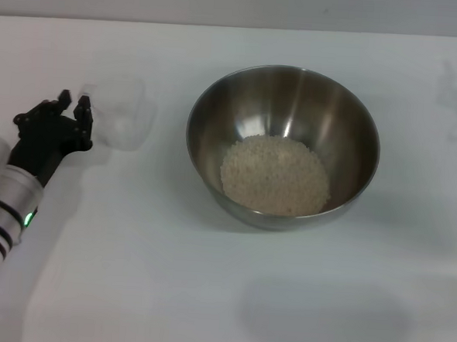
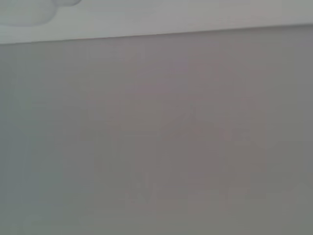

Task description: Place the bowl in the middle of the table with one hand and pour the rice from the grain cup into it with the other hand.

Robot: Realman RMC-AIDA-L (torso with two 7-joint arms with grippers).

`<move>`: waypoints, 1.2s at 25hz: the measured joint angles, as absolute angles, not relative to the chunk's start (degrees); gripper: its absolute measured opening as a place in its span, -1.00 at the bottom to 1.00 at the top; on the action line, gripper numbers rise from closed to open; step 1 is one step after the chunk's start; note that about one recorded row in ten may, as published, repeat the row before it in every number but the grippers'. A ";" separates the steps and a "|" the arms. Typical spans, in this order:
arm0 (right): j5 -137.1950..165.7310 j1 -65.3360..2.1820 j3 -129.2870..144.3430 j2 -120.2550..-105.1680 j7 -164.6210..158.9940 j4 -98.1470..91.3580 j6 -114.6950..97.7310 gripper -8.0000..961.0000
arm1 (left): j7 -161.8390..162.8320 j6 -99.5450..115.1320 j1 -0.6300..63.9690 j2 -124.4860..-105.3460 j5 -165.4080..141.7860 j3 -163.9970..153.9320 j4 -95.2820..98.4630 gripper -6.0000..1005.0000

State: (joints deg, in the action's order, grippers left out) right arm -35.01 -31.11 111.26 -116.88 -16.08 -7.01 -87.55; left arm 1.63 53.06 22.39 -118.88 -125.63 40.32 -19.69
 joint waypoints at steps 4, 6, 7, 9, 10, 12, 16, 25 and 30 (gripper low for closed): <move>-34.98 -31.11 111.14 -116.86 -16.08 -6.89 -87.54 -0.32 | 4.11 53.66 20.84 -118.74 -125.59 41.11 -19.80 -0.56; -34.98 -31.11 110.94 -116.85 -16.08 -6.79 -87.54 -0.31 | 5.78 54.90 19.30 -118.68 -125.74 41.05 -19.86 -0.40; -34.98 -31.11 110.85 -116.84 -16.08 -6.72 -87.54 -0.31 | 6.42 55.77 18.65 -118.67 -125.84 40.86 -19.81 -0.31; -35.10 -31.05 110.81 -116.84 -16.08 -6.58 -87.44 -0.30 | 7.86 58.92 16.84 -118.60 -126.24 40.15 -19.58 -0.12; -35.18 -30.99 110.82 -116.84 -16.08 -6.50 -87.33 -0.30 | 8.22 60.13 16.22 -118.58 -126.45 39.89 -19.52 -0.03; -35.26 -30.75 110.81 -116.89 -16.08 -6.02 -87.07 -0.29 | 9.10 64.53 14.58 -118.56 -127.55 38.62 -19.28 0.19; -35.02 -29.25 111.37 -117.74 -16.02 -4.52 -84.57 -0.27 | 9.67 72.99 12.94 -118.95 -128.18 36.66 -19.05 0.45; -34.87 -25.18 113.37 -119.36 -12.90 -5.17 -76.66 -0.24 | 9.70 74.90 13.21 -119.09 -127.81 36.77 -20.83 0.63; -34.87 -24.69 113.88 -119.55 -13.81 -5.36 -74.03 -0.22 | 9.52 74.83 13.56 -119.09 -127.73 36.84 -20.93 0.63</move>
State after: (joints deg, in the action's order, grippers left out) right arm -34.87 -24.69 113.88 -119.55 -13.81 -5.36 -74.03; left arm 9.52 74.83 13.56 -119.09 -127.73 36.84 -20.93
